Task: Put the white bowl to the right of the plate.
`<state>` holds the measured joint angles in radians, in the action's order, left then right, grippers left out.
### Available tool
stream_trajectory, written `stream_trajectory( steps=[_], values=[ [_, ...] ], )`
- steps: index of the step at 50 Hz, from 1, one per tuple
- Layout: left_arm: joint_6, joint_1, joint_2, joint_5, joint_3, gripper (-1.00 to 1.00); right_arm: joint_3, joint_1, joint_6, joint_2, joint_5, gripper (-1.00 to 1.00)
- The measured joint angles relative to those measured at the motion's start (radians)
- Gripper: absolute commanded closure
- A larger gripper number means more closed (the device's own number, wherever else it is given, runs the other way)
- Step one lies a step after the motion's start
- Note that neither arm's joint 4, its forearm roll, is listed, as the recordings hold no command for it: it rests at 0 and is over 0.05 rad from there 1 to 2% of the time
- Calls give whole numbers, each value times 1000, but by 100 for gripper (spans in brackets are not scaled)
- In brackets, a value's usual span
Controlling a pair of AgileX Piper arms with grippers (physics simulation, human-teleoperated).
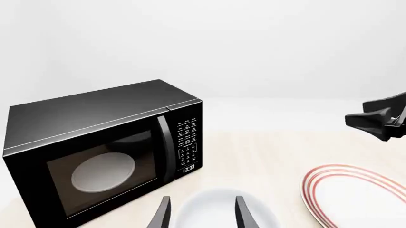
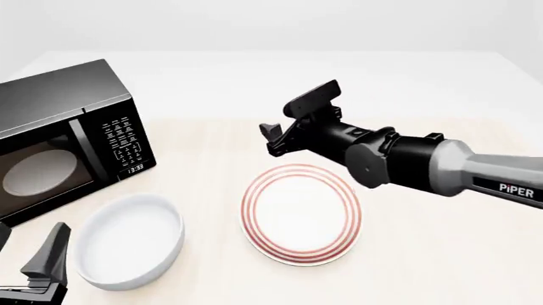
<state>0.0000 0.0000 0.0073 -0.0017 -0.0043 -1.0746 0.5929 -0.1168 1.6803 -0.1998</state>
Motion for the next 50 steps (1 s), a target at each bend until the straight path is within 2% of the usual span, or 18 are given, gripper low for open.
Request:
stream_trajectory(
  steps=[12,50],
  values=[
    [0,0,0,0,0,-100,-104,58,1,91,59,-100],
    [0,0,0,0,0,-100,-337,181,38,298,187,-100]
  ],
)
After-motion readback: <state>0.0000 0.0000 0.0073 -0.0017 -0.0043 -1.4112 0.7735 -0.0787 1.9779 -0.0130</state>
